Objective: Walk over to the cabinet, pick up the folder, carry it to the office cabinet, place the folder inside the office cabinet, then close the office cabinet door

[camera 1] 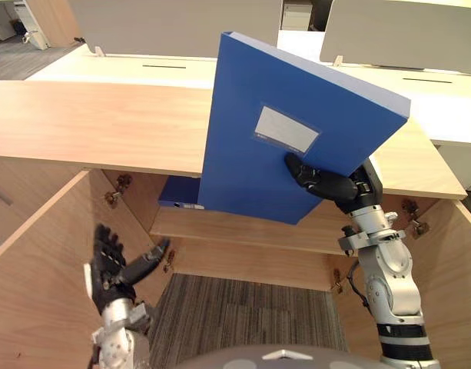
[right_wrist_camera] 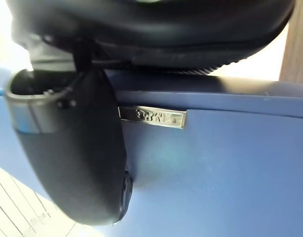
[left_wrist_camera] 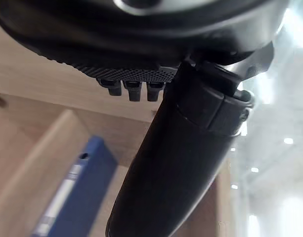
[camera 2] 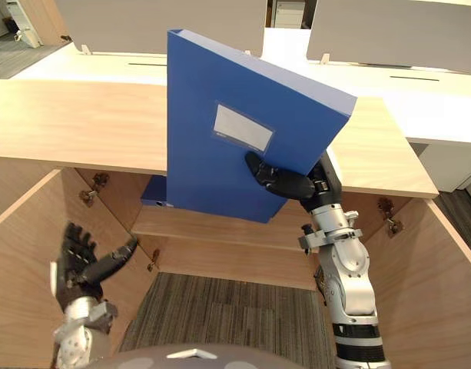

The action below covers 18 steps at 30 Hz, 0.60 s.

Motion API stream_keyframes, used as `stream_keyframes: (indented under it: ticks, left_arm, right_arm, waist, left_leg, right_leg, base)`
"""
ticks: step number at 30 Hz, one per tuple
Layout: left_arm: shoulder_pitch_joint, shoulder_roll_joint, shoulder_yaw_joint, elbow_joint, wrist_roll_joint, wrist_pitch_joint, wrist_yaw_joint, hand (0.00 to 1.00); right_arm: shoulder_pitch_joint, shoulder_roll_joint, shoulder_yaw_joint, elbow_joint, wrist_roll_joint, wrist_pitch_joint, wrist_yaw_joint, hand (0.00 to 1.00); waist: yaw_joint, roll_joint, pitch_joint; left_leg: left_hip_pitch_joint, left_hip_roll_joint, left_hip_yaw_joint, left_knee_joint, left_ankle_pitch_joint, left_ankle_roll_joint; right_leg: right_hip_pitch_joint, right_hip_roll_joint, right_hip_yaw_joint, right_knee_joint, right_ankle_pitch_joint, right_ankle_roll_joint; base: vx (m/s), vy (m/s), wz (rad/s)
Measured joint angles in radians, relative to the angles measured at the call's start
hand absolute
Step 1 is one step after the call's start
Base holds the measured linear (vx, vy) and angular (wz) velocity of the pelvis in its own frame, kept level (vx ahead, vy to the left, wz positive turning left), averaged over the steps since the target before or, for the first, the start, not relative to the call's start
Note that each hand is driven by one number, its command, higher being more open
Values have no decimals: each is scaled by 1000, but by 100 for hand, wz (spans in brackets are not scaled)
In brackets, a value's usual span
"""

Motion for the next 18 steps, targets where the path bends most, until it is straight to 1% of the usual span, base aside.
stream_keyframes:
  ticks: [1,3,4,6,10,12,15,18]
  left_arm:
    - [0,0,0,36,4,7,-1,100]
    - [-1,1,0,173,32,39,-2,100]
    - [-2,2,-1,206,43,42,-3,100]
    - [-11,9,-2,318,87,62,-9,100]
    - [-42,37,-2,487,141,66,-14,100]
    - [-65,65,-2,603,174,76,-21,100]
    - [-81,101,-20,678,198,83,-29,100]
    - [-108,140,-59,749,220,83,-29,100]
  right_arm:
    - [0,-1,3,-1,1,0,0,0]
    - [0,-18,37,-8,2,0,-3,0]
    - [0,-23,47,-14,2,0,-3,0]
    - [0,-40,99,-37,1,0,1,0]
    - [0,-42,195,-73,1,0,5,0]
    - [0,-47,274,-79,1,-1,13,0]
    - [-1,-65,348,-79,0,-2,25,0]
    - [-2,-105,427,-72,-8,-2,41,0]
  waist:
    - [0,-1,0]
    - [0,-7,-4]
    - [-1,-8,-4]
    - [-3,-9,-4]
    - [-2,-9,-3]
    - [1,-8,-3]
    - [-2,-10,-2]
    - [0,-10,4]
  left_leg:
    - [0,0,1,0,0,0]
    - [-4,2,12,0,-2,-2]
    - [-8,2,13,1,-2,-2]
    - [-9,3,16,2,-2,-2]
    - [-5,6,25,4,-5,-4]
    - [4,9,45,6,-11,-5]
    - [4,11,52,8,-12,-6]
    - [6,14,65,8,-14,-7]
  right_leg:
    - [-1,0,1,0,0,0]
    - [-11,1,11,0,0,0]
    - [-15,2,12,1,0,0]
    - [-18,3,16,1,0,0]
    - [-19,6,25,2,0,0]
    - [-20,8,46,3,0,-1]
    - [-26,10,53,3,0,-1]
    - [-32,13,67,3,1,-2]
  base:
    - [2,17,-7]
    - [-9,19,-12]
    - [-17,16,-10]
    - [-16,13,-5]
    - [-13,15,-8]
    - [-7,25,-23]
    - [-7,13,-11]
    - [-11,10,-12]
